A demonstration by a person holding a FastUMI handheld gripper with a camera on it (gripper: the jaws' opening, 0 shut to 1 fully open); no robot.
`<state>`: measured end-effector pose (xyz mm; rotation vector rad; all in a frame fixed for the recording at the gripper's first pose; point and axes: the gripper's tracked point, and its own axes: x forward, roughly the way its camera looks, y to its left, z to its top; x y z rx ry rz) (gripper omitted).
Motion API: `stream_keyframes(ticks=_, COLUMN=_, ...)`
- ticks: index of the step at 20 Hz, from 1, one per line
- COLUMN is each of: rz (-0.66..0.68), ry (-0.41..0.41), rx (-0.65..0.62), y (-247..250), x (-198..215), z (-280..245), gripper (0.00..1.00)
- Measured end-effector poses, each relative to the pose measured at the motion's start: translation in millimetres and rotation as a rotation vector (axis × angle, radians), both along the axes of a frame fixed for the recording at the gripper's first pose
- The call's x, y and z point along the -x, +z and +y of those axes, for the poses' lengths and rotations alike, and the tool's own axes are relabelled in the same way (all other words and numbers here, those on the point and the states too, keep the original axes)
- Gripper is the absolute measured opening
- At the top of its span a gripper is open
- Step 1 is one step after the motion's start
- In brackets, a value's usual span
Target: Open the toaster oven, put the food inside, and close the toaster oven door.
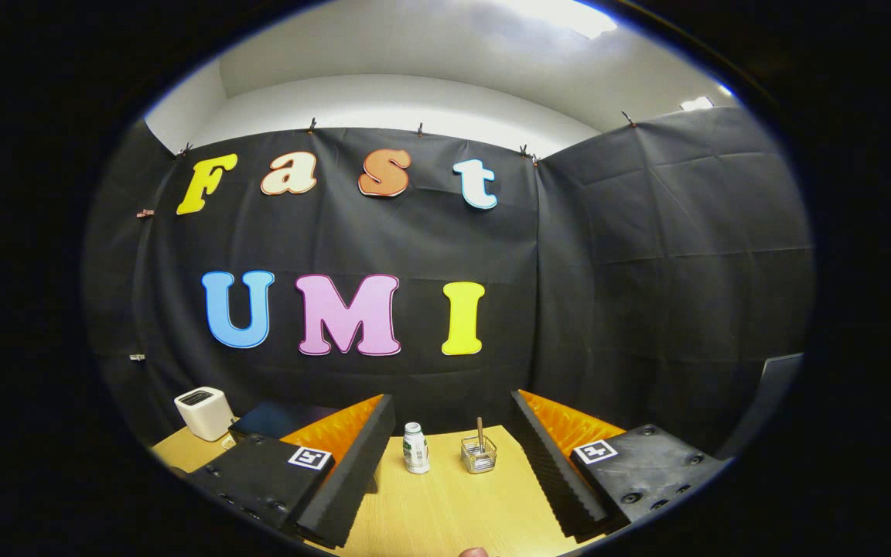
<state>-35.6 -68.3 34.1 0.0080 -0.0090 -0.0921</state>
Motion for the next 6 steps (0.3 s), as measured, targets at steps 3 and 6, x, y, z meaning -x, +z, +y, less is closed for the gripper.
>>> stream_keyframes(ticks=3, rz=0.006, ry=0.004, rx=-0.002, y=-2.4, x=-1.3, z=1.6, gripper=0.97)
stream_keyframes(ticks=6, rz=0.012, ry=0.001, rx=0.009, y=-5.8, x=-2.4, z=0.3, gripper=0.98)
